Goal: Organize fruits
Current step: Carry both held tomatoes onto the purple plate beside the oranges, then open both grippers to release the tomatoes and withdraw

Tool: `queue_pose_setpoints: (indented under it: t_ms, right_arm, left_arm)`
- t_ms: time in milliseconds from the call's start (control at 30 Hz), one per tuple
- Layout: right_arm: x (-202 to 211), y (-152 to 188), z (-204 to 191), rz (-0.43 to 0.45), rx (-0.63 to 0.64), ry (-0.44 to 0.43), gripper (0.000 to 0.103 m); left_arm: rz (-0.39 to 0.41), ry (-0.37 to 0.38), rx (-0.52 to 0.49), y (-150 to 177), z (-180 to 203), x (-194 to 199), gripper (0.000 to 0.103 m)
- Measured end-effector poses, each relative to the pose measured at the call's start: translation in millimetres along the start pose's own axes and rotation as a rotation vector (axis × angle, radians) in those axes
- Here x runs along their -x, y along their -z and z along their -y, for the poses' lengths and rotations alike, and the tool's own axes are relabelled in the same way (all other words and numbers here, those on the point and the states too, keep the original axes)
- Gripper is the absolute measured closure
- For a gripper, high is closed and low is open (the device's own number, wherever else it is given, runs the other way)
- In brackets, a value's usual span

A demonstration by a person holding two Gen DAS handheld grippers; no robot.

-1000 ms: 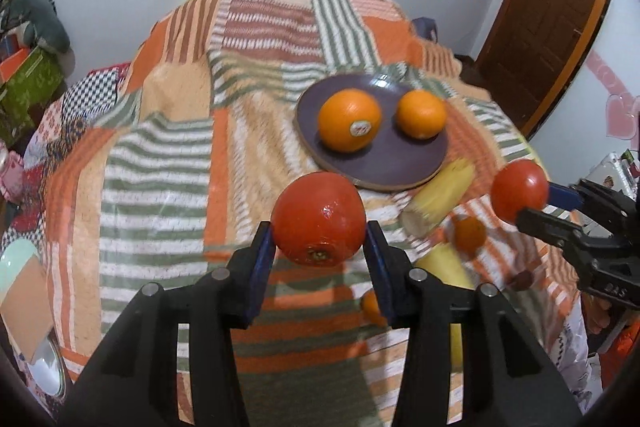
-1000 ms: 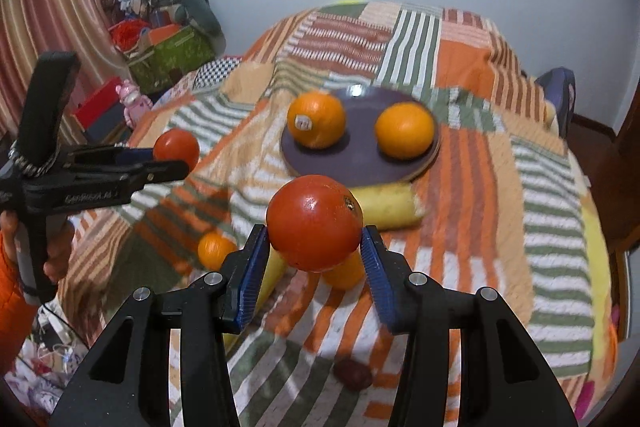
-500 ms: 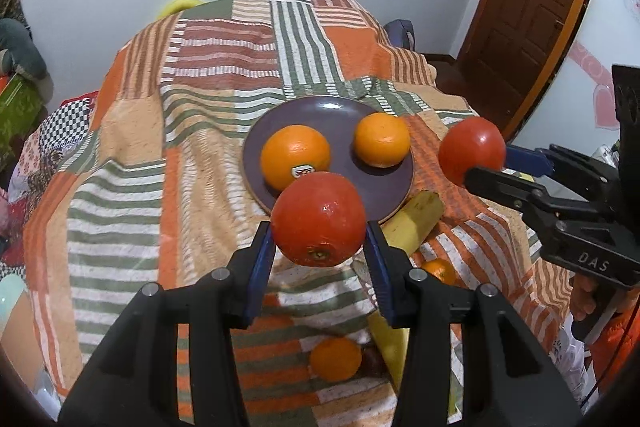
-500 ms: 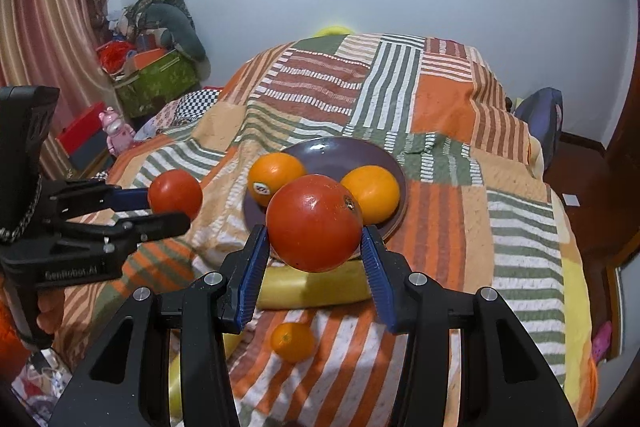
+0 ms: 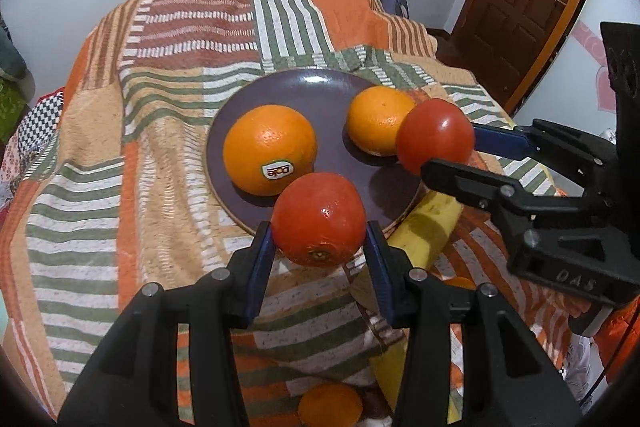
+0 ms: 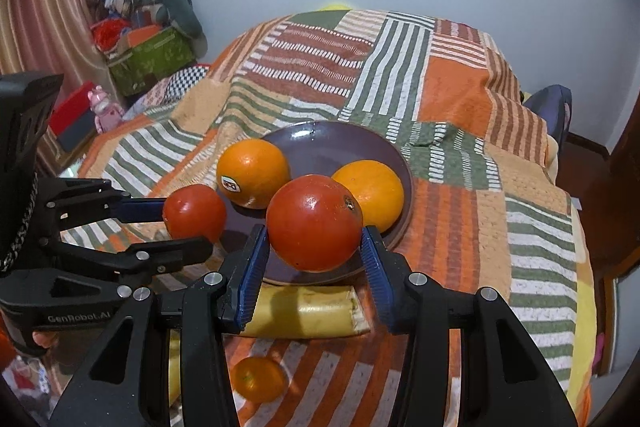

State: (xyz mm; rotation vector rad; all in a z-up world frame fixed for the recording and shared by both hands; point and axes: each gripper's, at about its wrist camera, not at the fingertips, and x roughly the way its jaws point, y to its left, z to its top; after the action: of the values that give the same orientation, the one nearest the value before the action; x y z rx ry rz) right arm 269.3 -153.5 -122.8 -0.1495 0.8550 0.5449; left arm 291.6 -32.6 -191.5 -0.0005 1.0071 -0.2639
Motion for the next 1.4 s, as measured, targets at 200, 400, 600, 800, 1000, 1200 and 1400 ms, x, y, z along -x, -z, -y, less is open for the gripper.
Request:
queue_pose_setpoints:
  t_ms: [200,400,600,800,1000,1200,1400]
  right_arm:
    - [-15.8,0.1,-0.4,-0.039,0.042,-0.004,0.059]
    - [-26.5,1.2,1.1,-0.066,0.07,-0.016,0.059]
    - [-32.8,1.8,-0.7,-0.085,0.087,-0.036,0.058]
    - [-44.0,6.5,-1.3,-0.138,0.071,-0.039,0.058]
    - [-25.5,4.0,1.7,-0.093,0.055,-0.02,0.046]
    - [1.3,8.0,7.3,-0.056,0.039,0.001,0.038]
    - [17.7,28.9,8.7,-0.069,0.019,0.014,0.029]
  left_arm:
    - [-0.021,0.002,0.012,-4.7,-1.9,-18.2,0.058]
    - [-0.043,0.0,0.026,-6.4,-6.7,-32.0,0.058]
    - [-0.048,-0.008,0.047,-10.4,-10.3,-39.3,0.058]
    - [-0.058,-0.015,0.06,-10.6,-15.2,-39.6,0.051]
    - [-0.028,-0.021,0.051,-9.4,-16.3,-19.5,0.043]
    - [-0.045,-0.044,0.02,1.5,-14.7,-9.1,0.037]
    - [-0.105,-0.086,-0.025,24.3,-17.5,-14.5,0.033]
